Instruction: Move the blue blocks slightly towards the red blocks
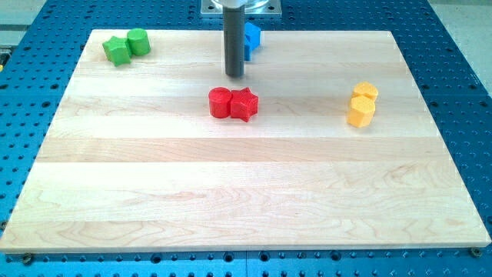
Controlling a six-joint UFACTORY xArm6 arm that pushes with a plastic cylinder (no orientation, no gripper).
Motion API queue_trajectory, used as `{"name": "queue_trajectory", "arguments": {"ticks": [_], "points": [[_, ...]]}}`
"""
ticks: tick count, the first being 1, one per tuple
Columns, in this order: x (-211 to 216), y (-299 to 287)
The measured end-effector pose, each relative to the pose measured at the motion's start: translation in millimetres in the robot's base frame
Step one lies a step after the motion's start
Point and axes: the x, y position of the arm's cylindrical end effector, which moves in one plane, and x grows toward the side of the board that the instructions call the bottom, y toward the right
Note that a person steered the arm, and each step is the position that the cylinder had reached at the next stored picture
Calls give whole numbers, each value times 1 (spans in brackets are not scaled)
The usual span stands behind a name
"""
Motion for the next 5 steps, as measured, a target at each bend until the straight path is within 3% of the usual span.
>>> {"name": "queue_trajectory", "arguments": {"ticks": [1,2,3,4,5], "points": [[-1,41],[-45,116],[-103,106],[-131,68],[-133,54]]}}
